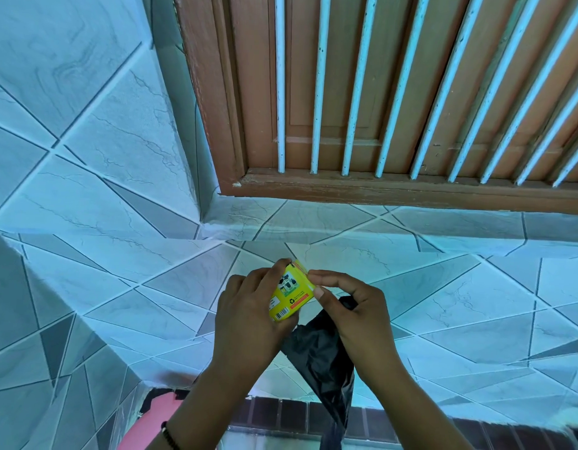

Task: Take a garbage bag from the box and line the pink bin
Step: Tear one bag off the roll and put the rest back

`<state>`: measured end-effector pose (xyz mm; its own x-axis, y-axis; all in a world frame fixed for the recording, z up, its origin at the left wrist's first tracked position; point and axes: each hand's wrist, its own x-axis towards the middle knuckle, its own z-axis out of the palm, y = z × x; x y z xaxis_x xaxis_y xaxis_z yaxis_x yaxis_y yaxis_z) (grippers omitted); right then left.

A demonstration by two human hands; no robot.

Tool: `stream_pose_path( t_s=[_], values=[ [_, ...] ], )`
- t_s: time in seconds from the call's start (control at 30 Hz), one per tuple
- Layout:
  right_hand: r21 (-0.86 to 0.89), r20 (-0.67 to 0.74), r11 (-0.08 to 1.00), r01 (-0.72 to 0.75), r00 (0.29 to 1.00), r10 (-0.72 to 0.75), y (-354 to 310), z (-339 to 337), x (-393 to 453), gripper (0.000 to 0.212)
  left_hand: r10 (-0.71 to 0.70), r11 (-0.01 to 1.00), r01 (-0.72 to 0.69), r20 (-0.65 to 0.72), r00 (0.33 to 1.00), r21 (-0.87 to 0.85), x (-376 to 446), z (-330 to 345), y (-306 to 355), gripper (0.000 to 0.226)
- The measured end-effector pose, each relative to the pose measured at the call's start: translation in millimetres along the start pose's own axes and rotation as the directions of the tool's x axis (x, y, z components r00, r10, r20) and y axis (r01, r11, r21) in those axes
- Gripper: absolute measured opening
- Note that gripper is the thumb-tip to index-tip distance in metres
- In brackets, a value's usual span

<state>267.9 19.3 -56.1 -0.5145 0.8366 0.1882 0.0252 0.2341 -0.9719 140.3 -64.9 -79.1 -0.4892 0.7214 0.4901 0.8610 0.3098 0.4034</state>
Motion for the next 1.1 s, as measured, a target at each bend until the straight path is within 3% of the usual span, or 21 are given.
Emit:
stream_pose_path(
  t_s=[0.33,0.43,0.57,0.73,0.8,1.0,1.1],
  values=[
    [-0.132,0.032,0.982,0.134,0.991,-0.131,9,3,-12,0.011,0.02,0.999,-0.021,0.009,1.0,0.042,2,1,-6,0.066],
    [-0.169,0.052,0.985,0.017,0.999,-0.009,8,0,-9,0.011,0.065,0.992,-0.069,0.043,0.997,0.102,2,1,-4,0.067],
    [-0.229,0.092,0.956,-0.184,0.973,0.21,6,-7,6,0.028,0.178,0.972,-0.19,0.099,0.979,0.138,7,1,3,0.07],
    [0.176,0.026,0.927,-0.33,0.943,0.33,3,-16,18,0.029,0.256,0.943,-0.263,0.061,0.965,0.205,19,-5,-6,0.077],
    [0.229,0.014,0.909,-0.348,0.935,0.355,1,-19,25,0.03,0.272,0.943,-0.271,0.02,0.962,0.194,27,-9,-12,0.069],
    [0.05,0.201,0.945,-0.322,0.93,0.306,-12,-14,58,0.032,0.283,0.93,-0.286,0.048,0.958,0.232,91,-24,-33,0.062],
    [-0.009,0.246,0.953,-0.304,0.923,0.296,-18,-7,78,0.029,0.231,0.916,-0.269,0.156,0.96,0.297,126,-25,-49,0.064]
  ],
)
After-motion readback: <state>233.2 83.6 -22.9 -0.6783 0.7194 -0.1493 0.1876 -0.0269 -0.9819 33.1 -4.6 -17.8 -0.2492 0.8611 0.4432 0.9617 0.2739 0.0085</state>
